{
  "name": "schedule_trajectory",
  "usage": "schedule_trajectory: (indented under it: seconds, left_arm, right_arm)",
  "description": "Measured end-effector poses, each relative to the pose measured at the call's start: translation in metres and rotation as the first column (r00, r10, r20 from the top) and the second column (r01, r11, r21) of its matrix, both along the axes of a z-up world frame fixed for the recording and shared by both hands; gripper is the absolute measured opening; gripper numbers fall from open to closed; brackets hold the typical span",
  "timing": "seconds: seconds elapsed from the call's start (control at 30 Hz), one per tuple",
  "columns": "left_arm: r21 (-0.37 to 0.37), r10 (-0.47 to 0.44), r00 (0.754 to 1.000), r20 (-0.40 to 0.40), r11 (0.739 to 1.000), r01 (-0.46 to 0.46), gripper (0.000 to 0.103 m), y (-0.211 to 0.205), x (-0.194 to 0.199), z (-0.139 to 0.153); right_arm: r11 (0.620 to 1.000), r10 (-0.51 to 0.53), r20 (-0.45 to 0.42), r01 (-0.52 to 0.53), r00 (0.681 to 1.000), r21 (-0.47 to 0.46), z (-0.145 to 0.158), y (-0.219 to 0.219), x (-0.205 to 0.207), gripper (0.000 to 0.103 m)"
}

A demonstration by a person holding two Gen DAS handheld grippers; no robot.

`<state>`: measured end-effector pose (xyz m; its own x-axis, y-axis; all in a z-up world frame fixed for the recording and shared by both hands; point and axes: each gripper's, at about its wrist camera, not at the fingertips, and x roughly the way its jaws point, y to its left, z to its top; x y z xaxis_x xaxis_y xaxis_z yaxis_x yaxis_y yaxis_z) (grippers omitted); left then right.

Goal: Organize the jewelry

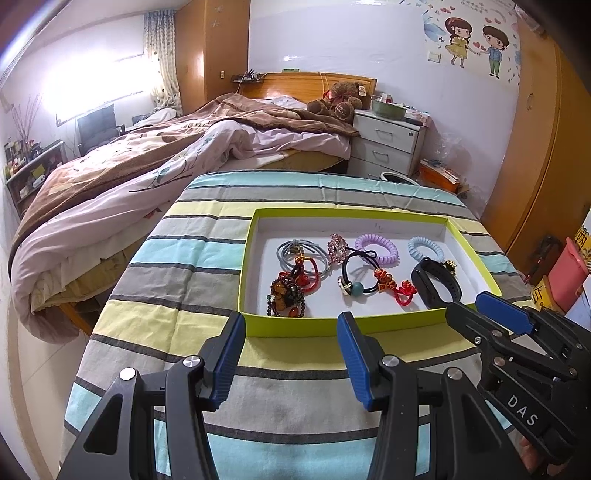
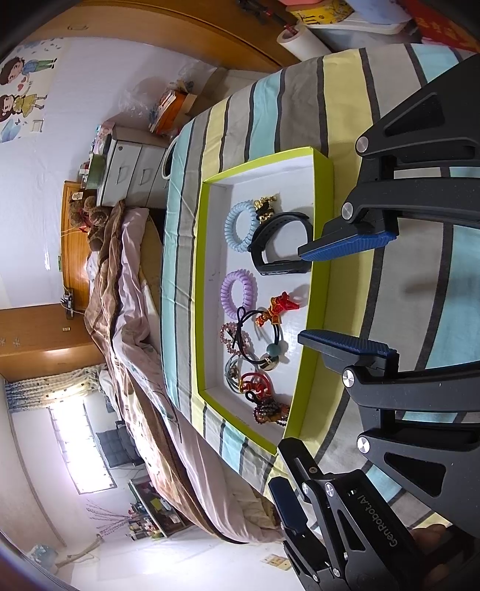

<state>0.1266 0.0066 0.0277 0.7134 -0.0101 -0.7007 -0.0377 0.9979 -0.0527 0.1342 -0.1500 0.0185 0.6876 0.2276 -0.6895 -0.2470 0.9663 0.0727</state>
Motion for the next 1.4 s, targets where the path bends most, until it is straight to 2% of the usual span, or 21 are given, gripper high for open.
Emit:
schedule_trajectory:
  seconds: [1.4]
  left_arm:
    - [-0.008, 0.008, 1.000, 0.000, 1.000, -0.008, 0.051, 0.0026, 0.0015, -0.0010]
  right_arm:
    - [1.000, -0.007, 0.000, 0.007, 1.000, 0.002, 0.0001, -0.0011, -0.0016, 0.040]
